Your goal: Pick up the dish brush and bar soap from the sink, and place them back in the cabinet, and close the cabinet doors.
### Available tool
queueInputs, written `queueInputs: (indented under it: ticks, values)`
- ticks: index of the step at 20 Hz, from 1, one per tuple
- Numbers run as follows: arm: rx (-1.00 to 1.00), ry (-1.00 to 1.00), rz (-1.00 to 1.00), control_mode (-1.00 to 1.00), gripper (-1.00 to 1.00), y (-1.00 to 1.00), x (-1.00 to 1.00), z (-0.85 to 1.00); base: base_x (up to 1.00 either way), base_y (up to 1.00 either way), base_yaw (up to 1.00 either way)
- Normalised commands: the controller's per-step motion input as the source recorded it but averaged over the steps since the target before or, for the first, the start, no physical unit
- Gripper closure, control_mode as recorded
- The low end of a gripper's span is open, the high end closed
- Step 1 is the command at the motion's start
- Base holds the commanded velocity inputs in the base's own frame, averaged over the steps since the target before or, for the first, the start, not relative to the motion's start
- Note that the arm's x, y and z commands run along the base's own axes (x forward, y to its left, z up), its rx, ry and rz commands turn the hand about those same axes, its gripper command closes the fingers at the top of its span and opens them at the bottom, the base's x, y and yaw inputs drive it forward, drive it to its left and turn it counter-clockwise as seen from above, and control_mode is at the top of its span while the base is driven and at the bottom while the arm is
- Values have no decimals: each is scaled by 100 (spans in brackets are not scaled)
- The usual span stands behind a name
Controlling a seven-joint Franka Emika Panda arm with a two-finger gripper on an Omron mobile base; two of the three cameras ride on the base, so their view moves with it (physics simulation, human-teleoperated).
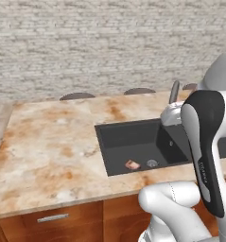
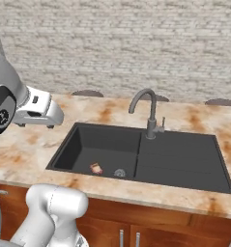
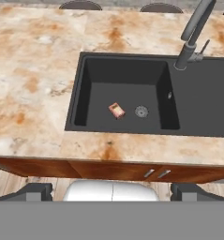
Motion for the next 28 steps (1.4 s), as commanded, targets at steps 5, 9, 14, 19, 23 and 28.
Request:
queueInputs:
  ticks: [5, 9, 14, 19, 23, 28]
  values:
    - [0, 0, 0, 100, -100, 0, 0, 0, 9, -7, 20]
    - [0, 0, 0, 100, -100, 0, 0, 0, 16, -1, 12]
    - [0, 0, 0, 100, -100, 0, 0, 0, 5, -28, 1]
    - [0, 0, 0, 100, -100, 0, 0, 0, 0, -48, 0]
    - [0, 0, 0, 100, -100, 0, 0, 0, 0, -46, 0]
    - [0, 0, 0, 100, -100, 0, 0, 0, 3, -13, 0]
